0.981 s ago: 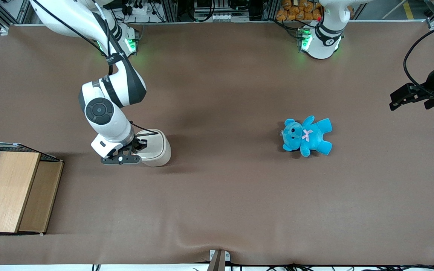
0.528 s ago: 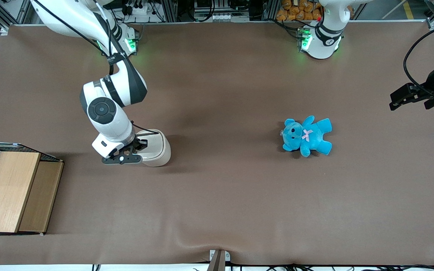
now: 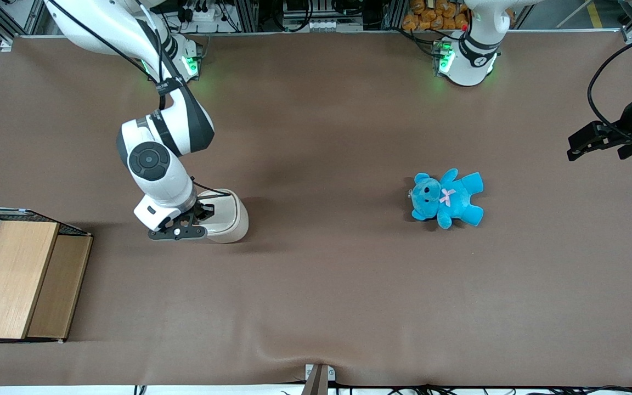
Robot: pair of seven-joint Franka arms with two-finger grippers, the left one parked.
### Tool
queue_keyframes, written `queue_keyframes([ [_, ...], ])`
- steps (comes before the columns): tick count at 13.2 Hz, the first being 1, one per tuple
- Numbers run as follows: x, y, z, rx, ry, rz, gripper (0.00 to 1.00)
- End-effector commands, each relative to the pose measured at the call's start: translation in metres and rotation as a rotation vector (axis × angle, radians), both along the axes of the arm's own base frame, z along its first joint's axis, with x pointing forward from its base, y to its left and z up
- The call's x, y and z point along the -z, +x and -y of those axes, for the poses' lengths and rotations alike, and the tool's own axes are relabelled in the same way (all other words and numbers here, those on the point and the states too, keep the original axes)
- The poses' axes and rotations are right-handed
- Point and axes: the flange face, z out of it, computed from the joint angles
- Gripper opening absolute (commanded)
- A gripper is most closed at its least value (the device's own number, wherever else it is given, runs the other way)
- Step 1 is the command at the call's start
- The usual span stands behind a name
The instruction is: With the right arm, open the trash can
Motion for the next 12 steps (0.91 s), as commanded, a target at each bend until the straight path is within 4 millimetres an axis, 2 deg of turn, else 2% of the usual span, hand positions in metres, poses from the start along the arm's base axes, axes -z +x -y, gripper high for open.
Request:
queue_keyframes([
  [1, -0.023, 0.013, -0.01, 0.022, -0.009, 0.001, 0.07],
  [3, -0.08, 0.027, -0.022, 0.082, 0.061, -0.044, 0.1],
  [4, -0.11, 0.033, -0.022, 0.108, 0.115, -0.061, 0.18],
  [7, -0.167, 0.035, -0.019, 0.114, 0.149, -0.039, 0.4],
  [8, -0.184, 0.035, -0.013, 0.115, 0.151, -0.018, 0.61],
  [9, -0.208, 0.034, -0.004, 0.121, 0.156, 0.022, 0.99],
  [11, -0.257, 0.03, 0.033, 0.166, 0.181, 0.093, 1.0],
  [12, -0.283, 0.019, 0.051, 0.187, 0.18, 0.097, 1.0],
])
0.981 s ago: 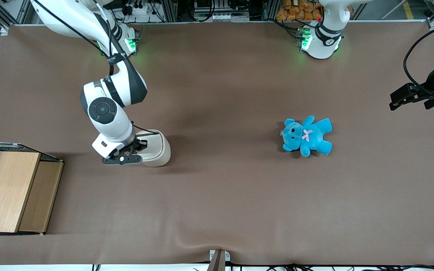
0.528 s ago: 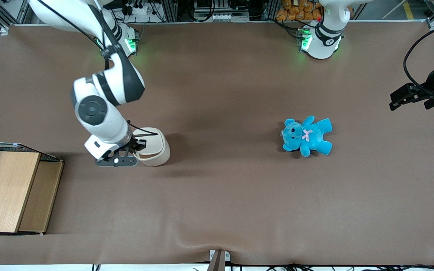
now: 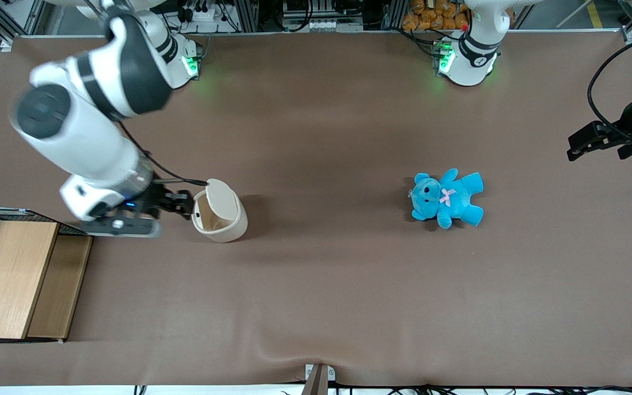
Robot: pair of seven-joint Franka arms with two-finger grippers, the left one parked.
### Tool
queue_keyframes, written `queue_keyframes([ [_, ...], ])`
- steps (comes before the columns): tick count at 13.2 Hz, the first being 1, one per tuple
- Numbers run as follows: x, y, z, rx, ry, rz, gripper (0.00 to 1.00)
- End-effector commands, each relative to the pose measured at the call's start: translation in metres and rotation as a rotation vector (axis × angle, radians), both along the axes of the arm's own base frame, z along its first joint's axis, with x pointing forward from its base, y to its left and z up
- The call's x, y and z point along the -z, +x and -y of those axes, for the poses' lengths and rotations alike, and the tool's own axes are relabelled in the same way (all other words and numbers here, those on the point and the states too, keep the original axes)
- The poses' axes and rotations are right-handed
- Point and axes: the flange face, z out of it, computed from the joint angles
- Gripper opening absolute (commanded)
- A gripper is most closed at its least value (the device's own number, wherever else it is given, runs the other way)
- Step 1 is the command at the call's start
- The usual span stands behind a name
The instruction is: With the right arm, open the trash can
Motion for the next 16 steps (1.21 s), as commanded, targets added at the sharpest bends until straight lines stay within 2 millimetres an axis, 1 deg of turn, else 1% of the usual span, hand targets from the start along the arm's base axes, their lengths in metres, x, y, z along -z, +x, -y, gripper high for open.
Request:
queue_keyframes([
  [1, -0.061, -0.027, 0.059, 0.059, 0.004, -0.015, 1.0],
  [2, -0.067, -0.031, 0.08, 0.047, -0.004, -0.034, 1.0],
  [3, -0.081, -0.037, 0.099, 0.021, -0.006, -0.023, 1.0],
  [4, -0.098, -0.048, 0.115, 0.002, -0.007, -0.014, 1.0],
  [5, -0.106, -0.054, 0.132, -0.001, -0.01, -0.027, 1.0],
  [6, -0.114, -0.066, 0.146, -0.015, -0.012, -0.044, 1.0],
  [7, -0.118, -0.076, 0.156, -0.026, -0.013, -0.053, 1.0],
  [8, -0.112, -0.09, 0.169, -0.027, -0.009, -0.048, 1.0],
  [9, -0.105, -0.101, 0.177, -0.045, -0.007, -0.016, 1.0],
  [10, -0.099, -0.109, 0.178, -0.06, -0.012, -0.025, 1.0],
  [11, -0.091, -0.114, 0.184, -0.049, -0.013, -0.061, 1.0],
  [12, -0.089, -0.119, 0.197, -0.035, -0.012, -0.069, 1.0],
  [13, -0.087, -0.122, 0.203, -0.061, -0.013, -0.078, 1.0],
  [15, -0.087, -0.125, 0.212, -0.06, -0.013, -0.085, 1.0],
  [16, -0.088, -0.125, 0.213, -0.062, -0.013, -0.084, 1.0],
])
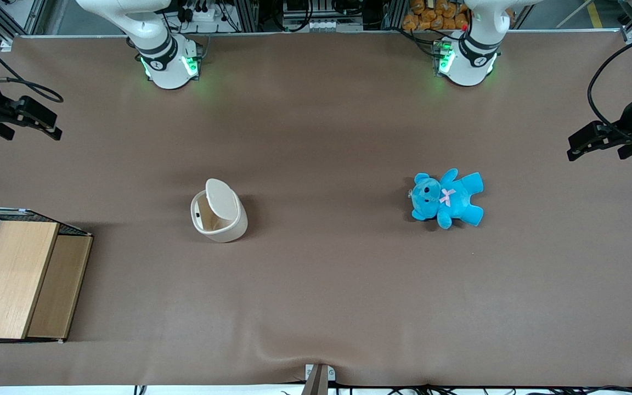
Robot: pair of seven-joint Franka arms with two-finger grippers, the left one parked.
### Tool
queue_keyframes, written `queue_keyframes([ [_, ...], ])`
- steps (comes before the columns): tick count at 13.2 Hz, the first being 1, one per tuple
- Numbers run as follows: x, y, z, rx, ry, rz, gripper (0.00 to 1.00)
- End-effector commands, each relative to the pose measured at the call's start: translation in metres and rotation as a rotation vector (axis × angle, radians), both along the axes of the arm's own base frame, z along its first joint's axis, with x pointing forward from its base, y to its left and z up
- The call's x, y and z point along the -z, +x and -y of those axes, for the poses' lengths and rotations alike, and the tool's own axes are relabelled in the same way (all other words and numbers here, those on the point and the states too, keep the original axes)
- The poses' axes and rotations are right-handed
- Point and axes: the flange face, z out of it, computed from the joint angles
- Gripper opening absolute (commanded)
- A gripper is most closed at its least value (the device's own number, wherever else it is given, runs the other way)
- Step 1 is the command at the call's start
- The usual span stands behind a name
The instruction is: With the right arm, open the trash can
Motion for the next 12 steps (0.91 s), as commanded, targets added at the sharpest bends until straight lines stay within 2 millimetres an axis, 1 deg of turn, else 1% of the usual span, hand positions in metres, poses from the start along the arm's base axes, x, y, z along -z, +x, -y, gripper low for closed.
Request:
queue_keyframes([
  [1, -0.002, -0.01, 0.005, -0.02, 0.004, 0.007, 1.0],
  [4, -0.007, -0.009, 0.005, -0.026, 0.001, 0.017, 1.0],
  [7, -0.02, -0.008, 0.001, -0.029, -0.003, 0.045, 1.0],
  [11, -0.024, -0.007, 0.002, -0.021, -0.003, 0.054, 1.0],
  [12, -0.028, -0.007, 0.002, -0.023, -0.004, 0.062, 1.0],
])
